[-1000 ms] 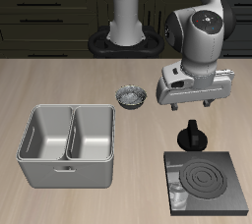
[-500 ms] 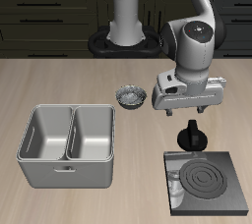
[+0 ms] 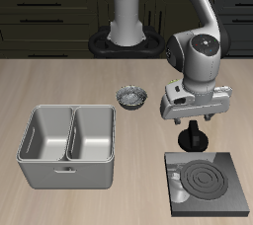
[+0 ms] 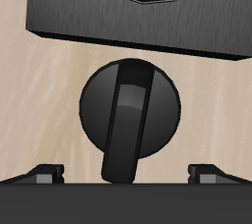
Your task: Turn on the flat stove
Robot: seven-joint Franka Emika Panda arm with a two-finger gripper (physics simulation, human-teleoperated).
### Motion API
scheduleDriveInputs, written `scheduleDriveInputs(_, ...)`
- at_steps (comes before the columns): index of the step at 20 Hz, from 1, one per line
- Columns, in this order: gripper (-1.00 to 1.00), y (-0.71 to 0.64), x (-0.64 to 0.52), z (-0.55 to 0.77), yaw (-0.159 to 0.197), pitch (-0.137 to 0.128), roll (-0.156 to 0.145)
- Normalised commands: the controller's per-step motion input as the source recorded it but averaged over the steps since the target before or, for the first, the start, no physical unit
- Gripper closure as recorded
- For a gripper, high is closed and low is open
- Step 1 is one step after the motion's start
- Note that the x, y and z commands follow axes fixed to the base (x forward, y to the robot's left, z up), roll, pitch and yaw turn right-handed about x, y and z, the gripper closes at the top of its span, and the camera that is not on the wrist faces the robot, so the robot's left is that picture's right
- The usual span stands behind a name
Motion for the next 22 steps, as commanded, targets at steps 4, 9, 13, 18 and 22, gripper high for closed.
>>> scheduleDriveInputs(4, -1.0, 0.11, 0.0, -0.16, -0.008, 0.024, 0.001)
scheduleDriveInputs(9, -1.0, -0.09, 0.03, -0.38, 0.01, 0.056, -0.038)
scheduleDriveInputs(13, -1.0, 0.06, -0.02, -0.47, 0.023, 0.072, -0.032)
scheduleDriveInputs(18, -1.0, 0.06, -0.11, -0.55, -0.02, 0.1, 0.011)
scheduleDriveInputs(22, 1.0, -0.14, -0.15, -0.25, -0.056, 0.072, 0.023)
